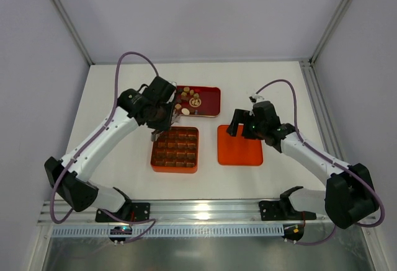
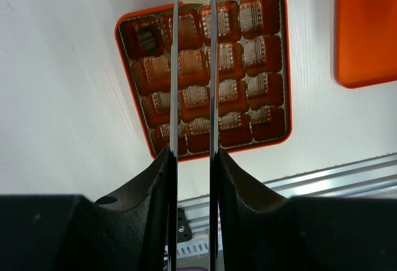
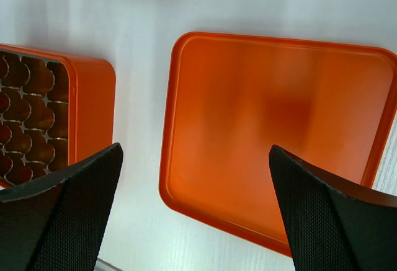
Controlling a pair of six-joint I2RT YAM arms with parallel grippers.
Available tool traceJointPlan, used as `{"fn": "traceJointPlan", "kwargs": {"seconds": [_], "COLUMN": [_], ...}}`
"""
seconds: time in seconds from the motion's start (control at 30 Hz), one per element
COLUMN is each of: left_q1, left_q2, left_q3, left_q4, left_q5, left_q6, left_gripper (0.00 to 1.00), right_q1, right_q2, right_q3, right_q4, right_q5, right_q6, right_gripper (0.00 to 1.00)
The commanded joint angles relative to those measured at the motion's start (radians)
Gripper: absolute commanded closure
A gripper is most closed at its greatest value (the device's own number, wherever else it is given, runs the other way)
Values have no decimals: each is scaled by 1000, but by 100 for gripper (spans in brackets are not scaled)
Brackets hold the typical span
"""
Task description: Pack the chocolate
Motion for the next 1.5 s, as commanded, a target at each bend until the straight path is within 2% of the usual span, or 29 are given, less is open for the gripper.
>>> {"fn": "traceJointPlan", "kwargs": {"seconds": [0.0,0.27,0.5,1.47], "left_q1": [5,5,5,5], "left_q2": [-81,-170,-163,-155], "left_q3": [-56,-179,-244,-258], "left_q4": [0,20,75,77], "left_q5": [9,22,32,-5], "left_q6": [-38,-65,-72,-63], "left_gripper": [69,68,68,60], "right_q1": [6,7,7,7], "right_q2": [9,27,23,1], "right_q3": [10,5,2,5], "right_q4": [47,49,47,33], "right_q5": [3,0,4,-3], "right_q6": [4,4,7,6], "right_gripper": [0,0,0,0]}}
